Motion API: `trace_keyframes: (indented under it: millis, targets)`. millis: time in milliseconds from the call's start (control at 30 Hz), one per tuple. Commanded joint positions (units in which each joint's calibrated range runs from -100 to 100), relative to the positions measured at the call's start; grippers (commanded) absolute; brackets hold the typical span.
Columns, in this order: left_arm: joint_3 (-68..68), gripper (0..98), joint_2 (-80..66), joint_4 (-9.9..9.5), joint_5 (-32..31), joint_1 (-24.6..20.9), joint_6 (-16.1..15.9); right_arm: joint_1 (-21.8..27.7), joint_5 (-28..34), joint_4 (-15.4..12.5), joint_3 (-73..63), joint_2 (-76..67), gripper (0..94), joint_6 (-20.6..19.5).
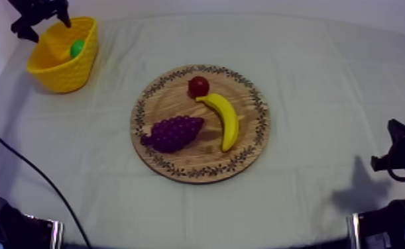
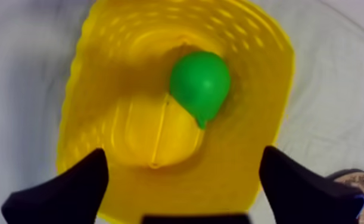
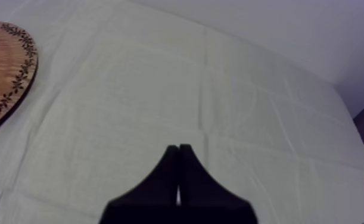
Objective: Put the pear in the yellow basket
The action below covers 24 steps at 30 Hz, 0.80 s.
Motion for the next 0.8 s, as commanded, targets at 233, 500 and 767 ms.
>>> trace_keyframes:
  millis: [233,500,767]
  targets:
    - [7.94,72.4,-12.75,0.08,-0.08,1.16,-0.1,0.03,0.01,0.0,-0.02,0.0,0.4,0.0]
    - [15.85,53.4,-22.23,0.08,-1.01,1.49,-0.43,0.03,0.01,0.0,-0.02,0.0,0.4,0.0]
    - [27.54,37.1,-33.05,-0.35,-5.44,1.02,-0.67,0.03,0.01,0.0,-0.02,0.0,0.4,0.0]
